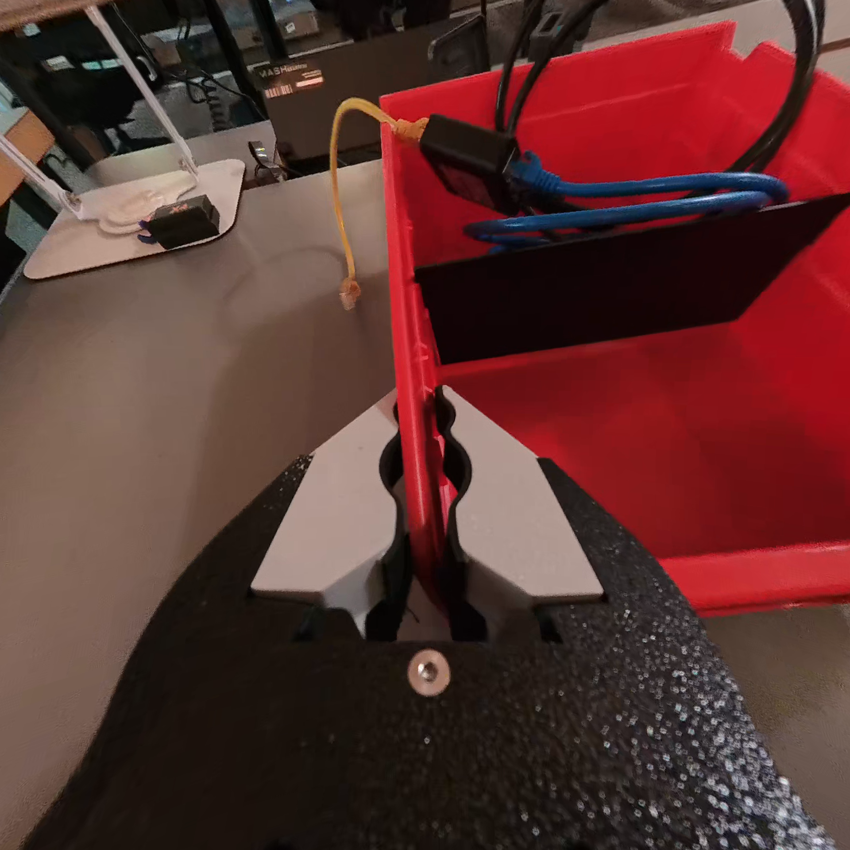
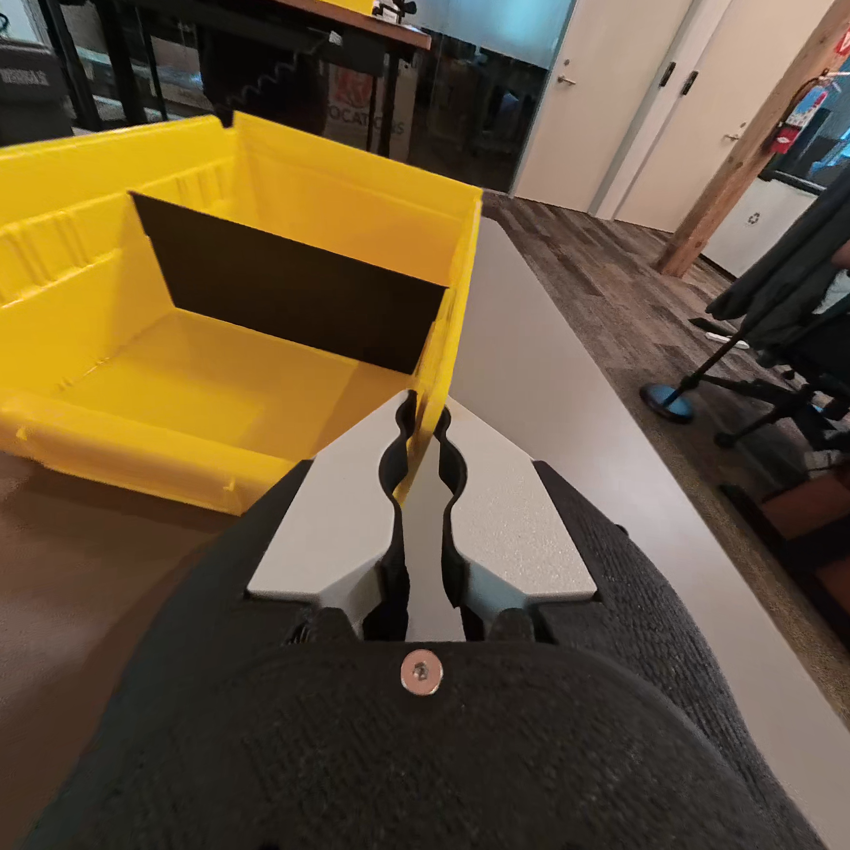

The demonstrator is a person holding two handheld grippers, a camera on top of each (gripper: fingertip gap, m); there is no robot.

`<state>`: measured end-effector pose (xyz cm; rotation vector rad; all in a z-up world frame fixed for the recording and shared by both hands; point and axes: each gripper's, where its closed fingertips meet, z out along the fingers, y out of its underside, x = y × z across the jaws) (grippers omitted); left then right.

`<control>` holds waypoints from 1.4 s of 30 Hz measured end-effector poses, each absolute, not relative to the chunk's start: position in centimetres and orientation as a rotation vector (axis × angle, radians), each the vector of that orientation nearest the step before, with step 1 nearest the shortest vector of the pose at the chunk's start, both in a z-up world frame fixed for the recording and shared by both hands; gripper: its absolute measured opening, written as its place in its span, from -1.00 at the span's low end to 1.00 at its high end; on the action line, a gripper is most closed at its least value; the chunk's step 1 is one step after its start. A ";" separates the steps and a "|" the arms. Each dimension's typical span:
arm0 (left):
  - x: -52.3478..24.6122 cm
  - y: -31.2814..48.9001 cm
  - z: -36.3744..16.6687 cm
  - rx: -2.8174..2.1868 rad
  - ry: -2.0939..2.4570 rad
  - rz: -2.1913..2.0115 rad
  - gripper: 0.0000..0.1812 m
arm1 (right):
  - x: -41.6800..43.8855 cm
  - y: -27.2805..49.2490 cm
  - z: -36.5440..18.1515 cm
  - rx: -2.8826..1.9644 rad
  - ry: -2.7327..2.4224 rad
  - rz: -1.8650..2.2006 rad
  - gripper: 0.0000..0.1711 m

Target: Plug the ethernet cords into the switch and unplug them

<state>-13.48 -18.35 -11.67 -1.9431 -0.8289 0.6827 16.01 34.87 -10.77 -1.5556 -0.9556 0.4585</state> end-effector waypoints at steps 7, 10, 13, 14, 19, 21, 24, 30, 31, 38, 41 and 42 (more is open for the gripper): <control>-14.8 -21.8 -11.5 -1.917 -0.880 0.712 -0.94 | 18.3 36.7 -10.7 -1.633 -0.942 0.515 -0.97; -15.9 -23.9 -11.5 -1.908 -0.908 0.732 -0.95 | 19.2 36.9 -10.8 -1.628 -0.958 0.505 -0.97; -17.1 -25.5 -11.5 -1.903 -0.925 0.735 -0.94 | 20.1 36.7 -10.8 -1.624 -0.954 0.494 -0.97; -17.5 -26.0 -11.5 -1.905 -0.925 0.740 -0.94 | 20.3 36.6 -10.8 -1.620 -0.957 0.489 -0.97; -18.8 -27.6 -11.5 -1.902 -0.945 0.749 -0.94 | 21.1 36.1 -10.8 -1.596 -0.985 0.432 -0.96; -19.2 -28.2 -11.5 -1.901 -0.950 0.755 -0.94 | 21.4 35.9 -10.8 -1.588 -0.992 0.411 -0.95; -19.6 -28.7 -11.6 -1.891 -0.959 0.750 -0.94 | 21.6 35.9 -10.8 -1.590 -0.984 0.417 -0.95; -19.6 -29.0 -11.5 -1.897 -0.958 0.774 -0.92 | 21.5 35.5 -9.1 -1.519 -0.953 0.422 -0.76; -19.6 -29.0 -11.5 -1.901 -0.960 0.785 -0.90 | 21.5 35.3 -8.3 -1.492 -0.939 0.417 -0.63; -19.0 -29.1 -11.2 -1.910 -0.969 0.860 -0.79 | 21.2 33.4 -4.4 -1.421 -0.953 0.390 -0.57; -18.6 -29.4 -10.2 -1.892 -0.967 0.926 -0.70 | 19.6 31.5 -3.2 -1.395 -0.994 0.458 -0.54; -18.5 -29.4 -9.7 -1.878 -0.964 0.930 -0.67 | 18.9 30.8 -2.8 -1.384 -1.008 0.490 -0.54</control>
